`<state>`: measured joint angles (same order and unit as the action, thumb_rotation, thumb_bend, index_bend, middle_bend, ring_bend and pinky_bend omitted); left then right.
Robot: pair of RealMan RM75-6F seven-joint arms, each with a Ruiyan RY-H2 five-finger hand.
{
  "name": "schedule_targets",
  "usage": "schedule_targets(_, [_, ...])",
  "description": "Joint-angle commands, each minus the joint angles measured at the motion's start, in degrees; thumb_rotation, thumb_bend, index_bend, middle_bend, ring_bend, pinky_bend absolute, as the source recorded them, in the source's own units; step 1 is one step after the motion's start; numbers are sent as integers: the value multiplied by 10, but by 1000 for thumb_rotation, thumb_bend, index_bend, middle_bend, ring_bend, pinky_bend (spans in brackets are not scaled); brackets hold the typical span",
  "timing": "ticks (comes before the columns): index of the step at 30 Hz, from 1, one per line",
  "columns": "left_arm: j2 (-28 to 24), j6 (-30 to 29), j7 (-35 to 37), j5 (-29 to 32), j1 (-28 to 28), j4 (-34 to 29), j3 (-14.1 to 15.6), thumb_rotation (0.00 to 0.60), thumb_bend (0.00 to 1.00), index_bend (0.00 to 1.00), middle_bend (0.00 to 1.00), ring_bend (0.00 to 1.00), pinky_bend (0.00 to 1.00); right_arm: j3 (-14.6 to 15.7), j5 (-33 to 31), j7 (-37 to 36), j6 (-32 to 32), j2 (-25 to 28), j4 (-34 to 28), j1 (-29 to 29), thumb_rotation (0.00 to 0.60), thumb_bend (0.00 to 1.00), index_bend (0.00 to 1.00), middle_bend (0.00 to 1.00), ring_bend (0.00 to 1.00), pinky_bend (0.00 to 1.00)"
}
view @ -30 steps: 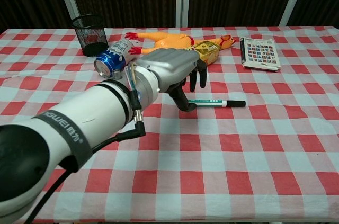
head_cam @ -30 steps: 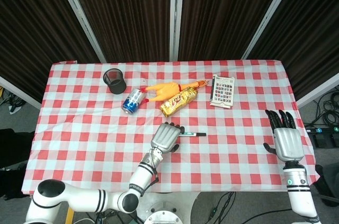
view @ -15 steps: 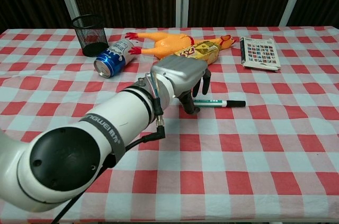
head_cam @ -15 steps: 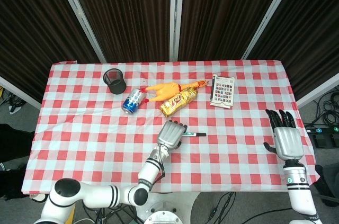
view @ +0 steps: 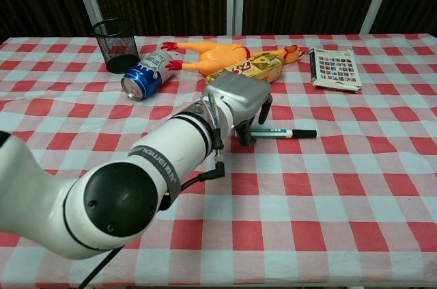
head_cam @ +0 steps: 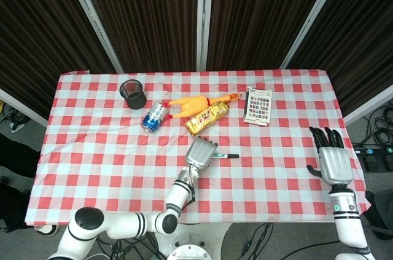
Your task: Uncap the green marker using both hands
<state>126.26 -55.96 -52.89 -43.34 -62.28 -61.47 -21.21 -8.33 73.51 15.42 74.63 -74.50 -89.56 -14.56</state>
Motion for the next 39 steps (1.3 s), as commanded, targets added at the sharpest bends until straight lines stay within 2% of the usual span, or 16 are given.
schedule_targets(1, [3, 0, -27, 20, -10, 0, -3, 600, 296, 448, 475, 423, 472, 1, 1, -3, 1, -1, 2, 0, 600, 43, 41, 108, 0, 0])
schedule_targets(16, [2, 7, -81, 77, -34, 11, -11, 600, 310, 468, 492, 438, 482, 3, -1, -19, -3, -2, 14, 0, 600, 44, 42, 106, 0, 0])
schedule_targets(31, [9, 14, -75, 92, -46, 34, -12, 600, 426, 498, 517, 463, 506, 3, -7, -23, -9, -4, 21, -2, 600, 48, 43, 105, 0, 0])
schedule_targets(39, [-1, 2, -57, 82, -42, 13, -14, 600, 458, 526, 542, 489, 526, 3, -7, -18, -8, -3, 17, -4, 600, 49, 43, 106, 0, 0])
